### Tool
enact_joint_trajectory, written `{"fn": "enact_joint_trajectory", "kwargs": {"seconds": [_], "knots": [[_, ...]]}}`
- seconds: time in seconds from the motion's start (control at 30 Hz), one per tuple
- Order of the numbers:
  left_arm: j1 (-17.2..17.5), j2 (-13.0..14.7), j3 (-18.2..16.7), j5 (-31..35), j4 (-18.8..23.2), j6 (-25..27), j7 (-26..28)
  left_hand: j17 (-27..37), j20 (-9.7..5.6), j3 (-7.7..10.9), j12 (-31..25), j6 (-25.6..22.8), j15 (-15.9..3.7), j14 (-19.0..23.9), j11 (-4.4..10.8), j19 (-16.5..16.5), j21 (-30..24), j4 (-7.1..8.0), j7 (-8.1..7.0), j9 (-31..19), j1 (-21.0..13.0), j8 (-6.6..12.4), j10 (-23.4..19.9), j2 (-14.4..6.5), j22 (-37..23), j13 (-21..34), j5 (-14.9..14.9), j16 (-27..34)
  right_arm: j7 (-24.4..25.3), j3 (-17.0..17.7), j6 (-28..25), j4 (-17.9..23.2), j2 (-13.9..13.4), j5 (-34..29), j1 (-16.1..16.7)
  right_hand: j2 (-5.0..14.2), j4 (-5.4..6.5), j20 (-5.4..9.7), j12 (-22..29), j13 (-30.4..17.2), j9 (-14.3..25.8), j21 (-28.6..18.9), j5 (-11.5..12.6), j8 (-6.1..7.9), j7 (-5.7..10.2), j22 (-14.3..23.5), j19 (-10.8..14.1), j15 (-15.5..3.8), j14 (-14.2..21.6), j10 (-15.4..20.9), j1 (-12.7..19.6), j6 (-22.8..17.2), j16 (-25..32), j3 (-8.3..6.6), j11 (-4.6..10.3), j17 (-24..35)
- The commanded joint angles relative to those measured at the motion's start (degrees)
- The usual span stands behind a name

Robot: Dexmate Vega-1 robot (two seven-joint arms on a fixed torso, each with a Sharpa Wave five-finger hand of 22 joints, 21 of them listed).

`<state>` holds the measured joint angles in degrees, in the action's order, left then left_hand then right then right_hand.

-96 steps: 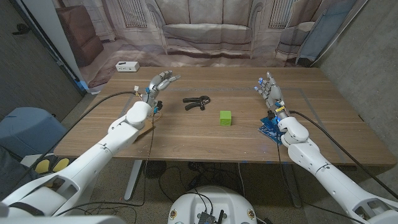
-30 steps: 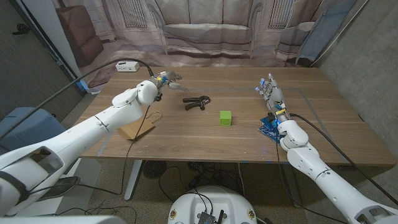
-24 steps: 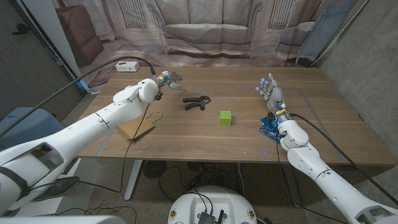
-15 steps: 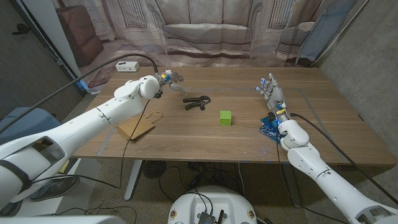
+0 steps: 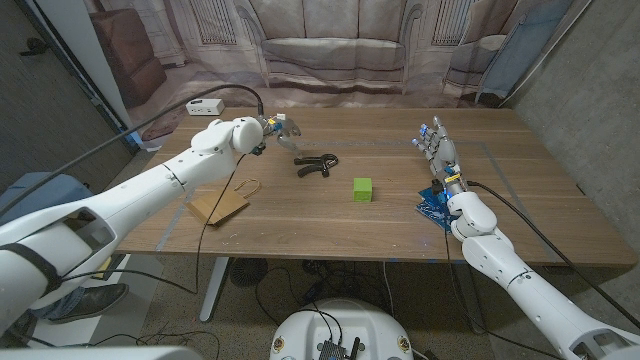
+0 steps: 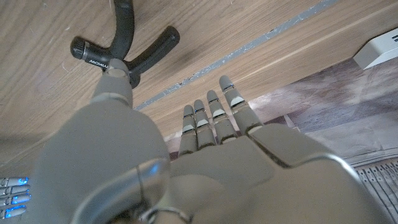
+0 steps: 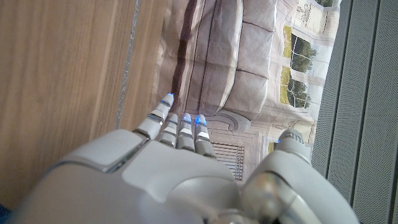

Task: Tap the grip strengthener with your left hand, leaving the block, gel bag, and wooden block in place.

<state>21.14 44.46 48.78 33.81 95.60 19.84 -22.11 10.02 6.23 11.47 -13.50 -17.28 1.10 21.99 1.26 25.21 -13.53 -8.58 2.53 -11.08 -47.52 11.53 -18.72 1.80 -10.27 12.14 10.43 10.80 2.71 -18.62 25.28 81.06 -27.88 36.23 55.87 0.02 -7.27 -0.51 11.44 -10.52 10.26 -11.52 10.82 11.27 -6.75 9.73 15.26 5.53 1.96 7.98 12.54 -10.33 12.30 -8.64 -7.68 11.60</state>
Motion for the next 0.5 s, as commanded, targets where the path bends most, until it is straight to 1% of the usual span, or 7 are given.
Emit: {"fn": "enact_joint_trajectory", "kwargs": {"seconds": [0.03, 0.2, 0.5], "knots": [[-2.43, -2.42, 2.54, 3.68, -3.1, -2.08, -3.82, 0.09, -0.2, -0.26, 0.02, -0.54, -0.5, 0.57, 0.65, 0.66, -0.01, 0.3, -0.61, -0.19, -0.29, 0.27, -0.65, 0.65, -0.2, 0.3, 0.14, 0.38, -0.03, 0.02, 0.18, -0.13, 0.18, 0.14, -0.01, -0.04, -0.02, -0.37, -0.16, -0.14, 0.31, 0.15, 0.1, -0.2, 0.2, 0.14, 0.27, 0.02, 0.26, 0.36, 0.64, -0.5, 0.0, -0.1, 0.03, 0.09], [-3.1, -3.3, 3.42, 5.01, -3.99, -2.77, -5.13, 0.1, 0.02, -0.53, -0.26, -1.33, -1.23, 0.83, 1.12, 1.05, -0.02, 0.44, -1.07, -0.2, -0.13, 0.5, -1.51, 0.9, -0.24, 0.34, 0.12, 0.39, 0.4, 0.12, 0.15, 0.28, 0.17, 0.11, 0.36, 0.0, -0.03, -0.4, -0.17, -0.14, 0.31, 0.16, 0.1, -0.21, 0.18, 0.14, 0.29, 0.01, 0.26, 0.37, 0.68, -0.49, -0.02, -0.1, 0.0, 0.1], [-3.0, -4.47, 3.8, 5.94, -5.53, -3.81, -4.87, 0.11, -0.21, -0.7, -0.29, -1.67, -1.12, 1.04, 0.97, 1.01, 0.13, 0.6, -0.94, -0.2, -0.01, 0.54, -1.78, 0.92, -0.27, 0.38, 0.13, 0.39, 0.93, 0.35, 0.01, 1.14, -0.19, 0.03, 1.21, 0.03, -0.04, -0.44, -0.2, -0.14, 0.31, 0.16, 0.1, -0.21, 0.23, 0.14, 0.34, 0.05, 0.31, 0.34, 0.72, -0.51, -0.04, -0.09, -0.03, 0.11]]}}
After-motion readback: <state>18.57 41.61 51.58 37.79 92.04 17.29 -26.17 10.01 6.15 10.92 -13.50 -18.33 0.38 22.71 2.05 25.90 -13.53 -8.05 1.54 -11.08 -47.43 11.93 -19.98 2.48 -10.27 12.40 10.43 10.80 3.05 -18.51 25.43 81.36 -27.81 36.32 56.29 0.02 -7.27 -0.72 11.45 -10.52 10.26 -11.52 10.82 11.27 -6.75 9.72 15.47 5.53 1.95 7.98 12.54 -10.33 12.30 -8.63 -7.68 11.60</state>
